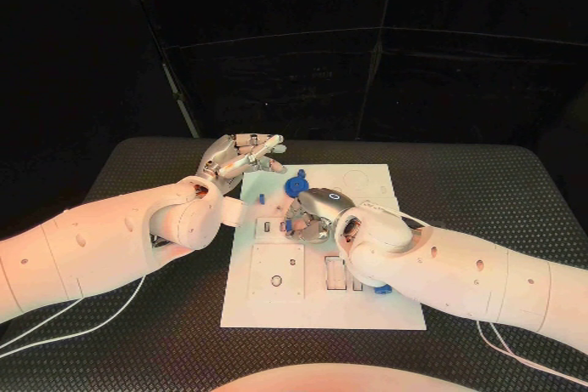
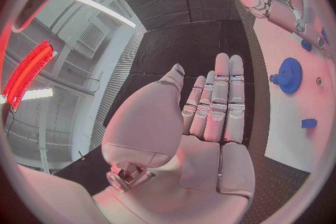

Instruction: Assemble the parts on the task board

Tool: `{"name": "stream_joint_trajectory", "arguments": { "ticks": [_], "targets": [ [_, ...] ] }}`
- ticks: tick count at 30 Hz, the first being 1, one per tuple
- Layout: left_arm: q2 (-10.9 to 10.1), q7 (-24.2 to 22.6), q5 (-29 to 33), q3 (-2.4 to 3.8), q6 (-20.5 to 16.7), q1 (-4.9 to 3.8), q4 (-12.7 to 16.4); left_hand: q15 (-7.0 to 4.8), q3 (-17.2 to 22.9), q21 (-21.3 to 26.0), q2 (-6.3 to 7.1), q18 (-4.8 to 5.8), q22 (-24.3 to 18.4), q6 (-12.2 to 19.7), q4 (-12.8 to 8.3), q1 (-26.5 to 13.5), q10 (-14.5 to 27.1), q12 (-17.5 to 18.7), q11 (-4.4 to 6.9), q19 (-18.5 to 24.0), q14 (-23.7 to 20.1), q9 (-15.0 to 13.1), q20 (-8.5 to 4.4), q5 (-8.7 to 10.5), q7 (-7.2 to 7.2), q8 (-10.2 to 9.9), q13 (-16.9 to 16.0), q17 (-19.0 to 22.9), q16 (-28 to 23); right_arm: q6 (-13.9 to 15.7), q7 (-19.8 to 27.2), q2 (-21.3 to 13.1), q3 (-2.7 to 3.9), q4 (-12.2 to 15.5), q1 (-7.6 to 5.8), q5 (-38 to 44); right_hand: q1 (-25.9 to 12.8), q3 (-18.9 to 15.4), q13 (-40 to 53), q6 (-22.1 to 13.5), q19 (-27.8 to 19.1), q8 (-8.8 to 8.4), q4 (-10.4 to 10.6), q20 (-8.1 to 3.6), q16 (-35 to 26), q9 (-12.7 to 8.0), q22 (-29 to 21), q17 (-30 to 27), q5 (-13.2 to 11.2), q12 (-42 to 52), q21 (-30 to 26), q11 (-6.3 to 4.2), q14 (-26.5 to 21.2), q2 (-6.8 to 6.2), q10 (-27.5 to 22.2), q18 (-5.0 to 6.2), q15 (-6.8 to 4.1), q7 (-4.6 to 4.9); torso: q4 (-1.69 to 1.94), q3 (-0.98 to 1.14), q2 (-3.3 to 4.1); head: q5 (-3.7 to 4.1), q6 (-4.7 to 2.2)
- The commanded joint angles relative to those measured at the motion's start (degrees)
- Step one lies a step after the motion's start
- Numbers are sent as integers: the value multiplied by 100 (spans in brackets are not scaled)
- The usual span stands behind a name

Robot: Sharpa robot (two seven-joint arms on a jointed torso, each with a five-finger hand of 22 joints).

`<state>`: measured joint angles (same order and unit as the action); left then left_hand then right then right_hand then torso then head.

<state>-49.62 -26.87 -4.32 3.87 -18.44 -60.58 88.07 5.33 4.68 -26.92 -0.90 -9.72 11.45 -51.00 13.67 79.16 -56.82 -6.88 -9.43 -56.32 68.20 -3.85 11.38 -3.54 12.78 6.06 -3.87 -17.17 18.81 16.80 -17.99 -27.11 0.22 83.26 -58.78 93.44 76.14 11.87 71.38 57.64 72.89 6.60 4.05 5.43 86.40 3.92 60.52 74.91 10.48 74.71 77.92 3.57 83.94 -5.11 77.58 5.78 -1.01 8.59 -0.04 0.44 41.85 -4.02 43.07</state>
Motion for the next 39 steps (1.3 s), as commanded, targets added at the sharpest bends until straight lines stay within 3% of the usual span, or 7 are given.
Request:
{"name": "stream_joint_trajectory", "arguments": {
  "ticks": [1, 15, 22, 26, 30, 37, 39],
  "targets": [
    [7, -20, -18, 7, 73, -9, 3, 7, -26, -30, -69, -71, -7, -13, -1, -5, -43, 34, 3, 16, -46, 2, 7, 13, 9, -30, -2, -8, -24, -183, -211, -11, -38, -60, 35, 12, -88, -48, -22, -68, -37, -39, 8, 22, -25, -9, -16, 515, -83, -43, -21, 3, 400, -5, -49, -1, 42, -5, -2, 1, -2, 1, 3],
    [12, -8, -18, 6, 87, -9, -10, 7, -26, -30, -69, -71, -7, -13, -1, -5, -43, 34, 3, 16, -46, 2, 7, 13, 9, -30, -2, -8, -24, 103, -176, -6, -38, -59, 36, -65, -154, -156, -89, -326, -64, -142, 68, 62, -32, -19, -58, 510, -170, -95, -50, 57, 397, -110, -126, 6, 86, 52, -1, 1, -3, 7, 5],
    [15, -1, -18, 6, 97, -8, -19, 7, -26, -30, -69, -71, -7, -13, -1, -5, -43, 34, 3, 16, -46, 2, 7, 13, 9, -30, -2, -8, -24, 377, -96, -30, -38, -33, 40, -185, -174, -589, -355, -693, -126, -230, 295, 138, -16, -16, -150, 553, 10, -286, -102, 151, 404, -287, -356, 23, 168, 152, -6, 2, -5, 11, 3],
    [16, 3, -18, 6, 100, -8, -22, 7, -37, -33, -74, -71, -8, -15, 1, 2, -47, 48, 2, 20, -51, 3, 7, 12, 10, -42, -1, -32, -31, 529, 13, -70, -38, 19, 47, -224, -47, -798, -406, -789, -141, -201, 440, 165, -14, -7, -170, 556, 33, -300, -116, 176, 403, -304, -397, 28, 193, 178, -2, 4, -2, 16, 1],
    [9, 33, -19, 6, 103, -8, -36, 2, -37, -36, -79, -73, -8, -31, -1, 8, -65, 43, 11, 18, -45, 0, 5, 12, -5, -37, -4, -41, -29, 604, 487, -210, -36, 157, 67, -400, 44, -879, -389, -808, -140, -168, 511, 172, -8, -3, -169, 571, 54, -266, -116, 179, 405, -302, -378, 28, 197, 180, 3, 5, -6, 15, 2],
    [-39, 301, -340, 6, 110, -7, -97, -235, -76, -246, -145, -91, 70, -486, 77, 14, -892, -214, 277, -310, 434, -35, -182, 10, -246, 96, -113, -276, 120, 437, 1780, -790, -21, 617, 71, -1146, 207, -965, -430, -894, -225, -153, 569, 189, -22, -7, -286, 542, 67, -277, -174, 202, 391, -279, -441, 49, 217, 204, -13, 3, -25, -22, -6],
    [-58, 506, -557, 6, 107, -7, -120, -335, -99, -410, -131, -92, 141, -592, 107, 11, -1146, -275, 360, -567, 775, -30, -288, 11, -300, 103, -147, -413, 260, 435, 2013, -980, 68, 784, 63, -1343, 233, -1012, -462, -919, -261, -148, 590, 197, -36, -8, -334, 508, 91, -296, -199, 211, 378, -281, -481, 57, 226, 213, -15, 2, -30, -23, -23]
  ]
}}
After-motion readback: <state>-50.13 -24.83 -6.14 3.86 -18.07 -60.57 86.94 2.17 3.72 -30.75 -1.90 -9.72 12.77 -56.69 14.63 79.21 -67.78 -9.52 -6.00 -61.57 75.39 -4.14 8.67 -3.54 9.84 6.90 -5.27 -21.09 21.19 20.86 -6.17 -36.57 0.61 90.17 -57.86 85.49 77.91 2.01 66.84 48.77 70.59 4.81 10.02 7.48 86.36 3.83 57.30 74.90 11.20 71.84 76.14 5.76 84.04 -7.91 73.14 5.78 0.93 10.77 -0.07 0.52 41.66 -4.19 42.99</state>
